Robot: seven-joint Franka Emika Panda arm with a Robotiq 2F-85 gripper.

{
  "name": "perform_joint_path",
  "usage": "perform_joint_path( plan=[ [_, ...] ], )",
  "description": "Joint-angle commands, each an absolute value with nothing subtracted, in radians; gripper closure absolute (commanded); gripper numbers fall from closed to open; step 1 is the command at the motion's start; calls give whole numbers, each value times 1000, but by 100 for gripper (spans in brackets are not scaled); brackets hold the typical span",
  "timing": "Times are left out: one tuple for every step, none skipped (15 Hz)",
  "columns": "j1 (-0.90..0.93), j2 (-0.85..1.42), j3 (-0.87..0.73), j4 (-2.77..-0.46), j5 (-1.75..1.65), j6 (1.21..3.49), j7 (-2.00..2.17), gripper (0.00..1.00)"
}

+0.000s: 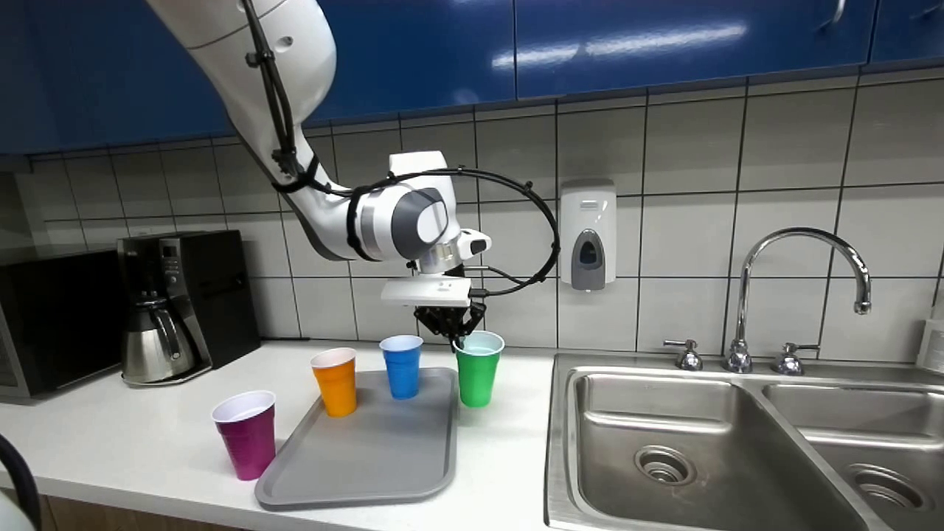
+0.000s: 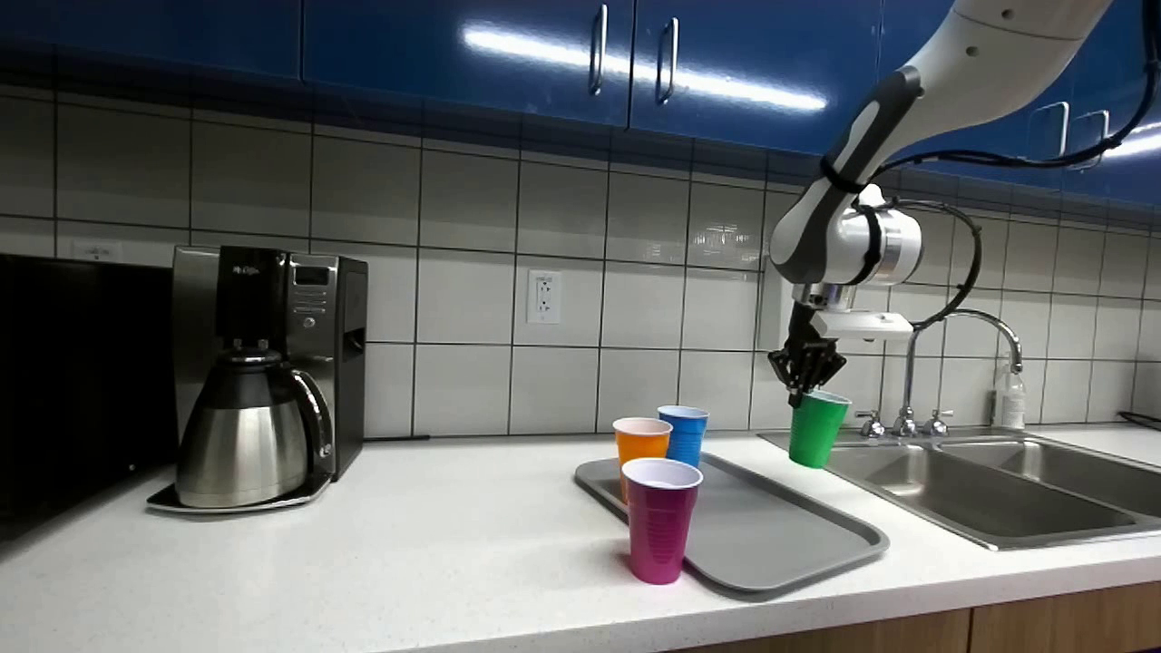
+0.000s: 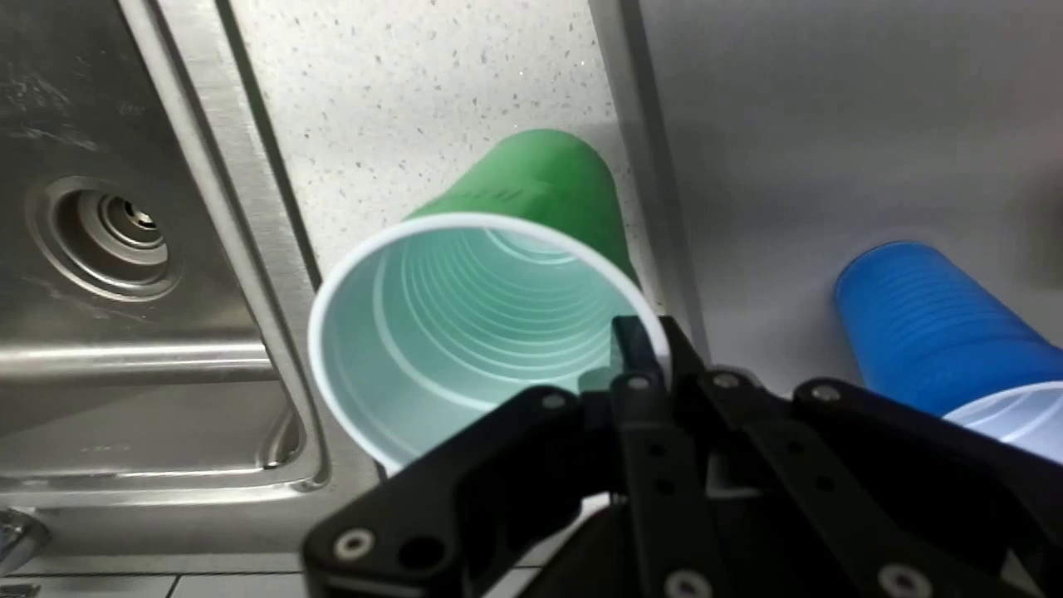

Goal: Put the green and purple cups on the tray

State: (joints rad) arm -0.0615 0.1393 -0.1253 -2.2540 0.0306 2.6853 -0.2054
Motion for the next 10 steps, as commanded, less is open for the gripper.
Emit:
perform_joint_path(
  plan=[
    [-86,33,-93,-2353,38,2674,-293,99],
    [-83,17,-93,-2373,36,2677,-306,99],
    [-80,-1,-91,-2393,37,2680,-322,99],
    [-78,-17,-89,-2411,42,2680,-339,99],
    [-73,-33,-88,-2430,43,2682,-353,99],
    [-69,-48,-86,-2448,45,2681,-363,99],
    [-64,-62,-84,-2465,46,2682,-373,99],
    [-58,-76,-82,-2484,44,2683,-382,99],
    [-53,-87,-82,-2502,37,2689,-385,99],
    [-48,-98,-81,-2523,30,2695,-389,99]
  ],
)
